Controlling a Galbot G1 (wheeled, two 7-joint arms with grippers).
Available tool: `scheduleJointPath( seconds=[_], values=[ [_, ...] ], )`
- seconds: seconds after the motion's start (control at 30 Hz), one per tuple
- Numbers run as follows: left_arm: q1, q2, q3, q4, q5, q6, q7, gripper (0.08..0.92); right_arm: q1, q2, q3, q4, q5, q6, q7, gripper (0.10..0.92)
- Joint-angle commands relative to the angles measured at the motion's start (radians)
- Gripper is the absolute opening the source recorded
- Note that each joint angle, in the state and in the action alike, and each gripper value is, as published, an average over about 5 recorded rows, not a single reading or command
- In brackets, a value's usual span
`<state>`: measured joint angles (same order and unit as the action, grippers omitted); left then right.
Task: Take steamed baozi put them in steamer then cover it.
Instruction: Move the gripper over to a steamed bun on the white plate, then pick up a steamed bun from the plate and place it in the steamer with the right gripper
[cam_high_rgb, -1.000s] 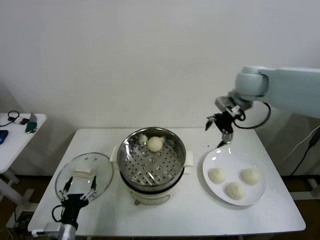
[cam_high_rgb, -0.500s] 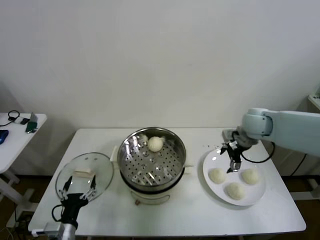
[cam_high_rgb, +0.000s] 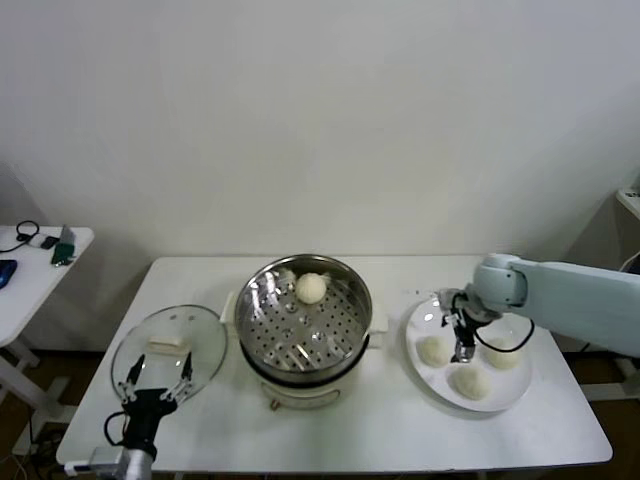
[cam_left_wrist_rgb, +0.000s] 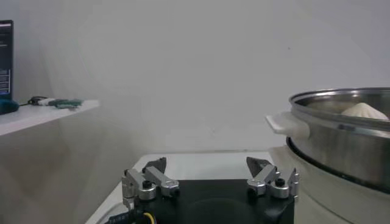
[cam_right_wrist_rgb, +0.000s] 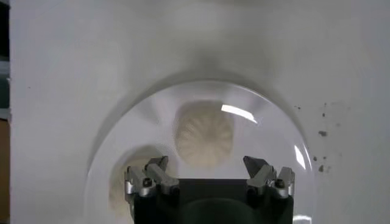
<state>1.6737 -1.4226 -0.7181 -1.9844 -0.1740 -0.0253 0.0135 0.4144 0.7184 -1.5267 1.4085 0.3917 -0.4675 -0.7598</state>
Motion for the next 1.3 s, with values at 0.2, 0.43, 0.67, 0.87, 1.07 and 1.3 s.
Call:
scheduleJointPath(
  seconds=[0.2, 0.43, 0.67, 0.87, 1.07, 1.3],
  values=[
    [0.003, 0.006, 0.0, -0.002, 0.0, 0.002, -0.001, 0.823, -0.143, 0.032, 0.129, -0.064, -0.009, -0.034, 0.017, 0.822],
    [0.0, 0.005, 0.004, -0.002, 0.0, 0.005, -0.001, 0.823, -0.128, 0.029, 0.132, -0.057, 0.012, -0.036, 0.004, 0.711],
    [-0.001, 0.003, 0.007, -0.005, 0.001, 0.007, -0.001, 0.823, -0.014, 0.014, 0.088, -0.035, 0.066, -0.024, -0.034, 0.668],
    [0.003, 0.011, 0.001, -0.004, -0.002, 0.005, -0.001, 0.823, 0.427, 0.038, -0.194, -0.027, 0.185, 0.074, -0.146, 0.662],
    [-0.003, 0.016, 0.005, -0.004, -0.005, 0.005, -0.001, 0.823, 0.752, 0.127, -0.278, -0.028, 0.332, 0.109, -0.246, 0.662],
    [-0.016, 0.018, 0.013, -0.002, -0.009, 0.006, -0.001, 0.823, 0.808, 0.251, -0.115, 0.09, 0.523, 0.017, -0.2, 0.662]
  ],
)
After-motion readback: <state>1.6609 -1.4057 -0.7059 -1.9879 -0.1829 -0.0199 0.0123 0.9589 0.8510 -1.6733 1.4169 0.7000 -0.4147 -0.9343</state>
